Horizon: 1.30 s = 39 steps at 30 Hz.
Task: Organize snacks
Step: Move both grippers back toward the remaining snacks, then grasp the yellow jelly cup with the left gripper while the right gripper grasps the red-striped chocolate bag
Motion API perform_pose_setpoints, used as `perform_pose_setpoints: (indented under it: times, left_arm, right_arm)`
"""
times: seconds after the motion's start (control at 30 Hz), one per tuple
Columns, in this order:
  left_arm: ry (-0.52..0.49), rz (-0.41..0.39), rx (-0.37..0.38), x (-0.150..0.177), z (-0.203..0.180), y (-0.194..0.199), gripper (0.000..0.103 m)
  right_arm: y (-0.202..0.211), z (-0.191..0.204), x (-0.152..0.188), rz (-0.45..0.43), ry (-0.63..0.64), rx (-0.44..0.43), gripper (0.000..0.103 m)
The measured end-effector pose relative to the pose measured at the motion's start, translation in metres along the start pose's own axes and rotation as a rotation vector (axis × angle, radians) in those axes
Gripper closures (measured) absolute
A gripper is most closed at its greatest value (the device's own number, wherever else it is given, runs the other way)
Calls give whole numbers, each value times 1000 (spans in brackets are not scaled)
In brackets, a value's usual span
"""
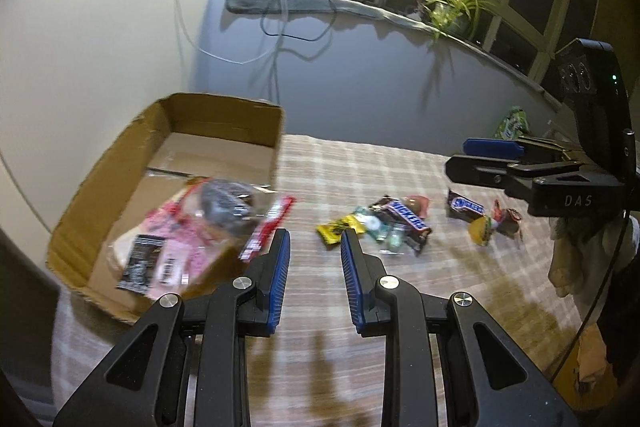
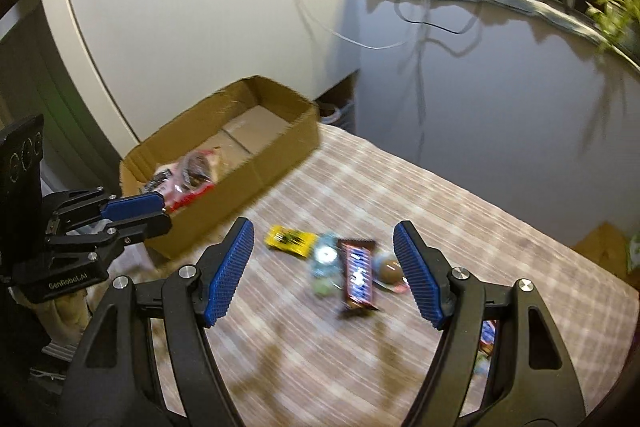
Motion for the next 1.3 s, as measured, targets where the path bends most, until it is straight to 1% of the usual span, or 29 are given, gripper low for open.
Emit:
perform_pose_setpoints:
  times: [0.37, 0.4, 0.43, 0.47, 0.67, 0.8, 0.9, 0.93, 0.97, 1.03, 1.17, 1.3]
  left_arm:
    - [-54, 38, 57, -2, -46, -21, 78]
    - [-59, 42, 62, -2, -50, -23, 77]
    - [-63, 45, 67, -2, -54, -25, 73]
    - [-68, 49, 72, -3, -58, -28, 70]
    - [-86, 83, 99, -4, -81, -47, 70]
    - [-104, 106, 115, -4, -97, -58, 70]
    - [-125, 121, 132, -3, -113, -65, 70]
    - [-134, 126, 137, -3, -119, -67, 68]
    - [-144, 131, 143, -2, -126, -70, 62]
    - [-164, 140, 153, -2, -139, -76, 56]
    - [-204, 162, 175, 0, -166, -91, 56]
    - [-229, 187, 183, 0, -184, -107, 56]
  right_arm:
    - [42, -85, 51, -4, -131, 99, 28]
    - [45, -93, 56, -1, -146, 110, 27]
    - [48, -102, 63, 3, -162, 121, 25]
    - [50, -109, 68, 10, -178, 140, 22]
    - [55, -145, 100, 37, -233, 178, 21]
    - [50, -160, 113, 58, -248, 192, 21]
    - [46, -169, 122, 70, -255, 184, 21]
    - [44, -171, 125, 78, -253, 184, 21]
    - [42, -172, 128, 86, -249, 186, 21]
    - [37, -172, 132, 97, -240, 185, 21]
    - [29, -174, 139, 116, -220, 171, 21]
    - [20, -175, 141, 129, -202, 149, 21]
Point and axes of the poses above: each gripper's, at about its wrist camera, not at the fingertips, and y roughly against the way its jaws point, z to its left, x to its underside, the point moved 6 cm from there along -y, roughly the way its jaws point, and after that the axes turned 10 degrees about z, right-handed, at the moved point
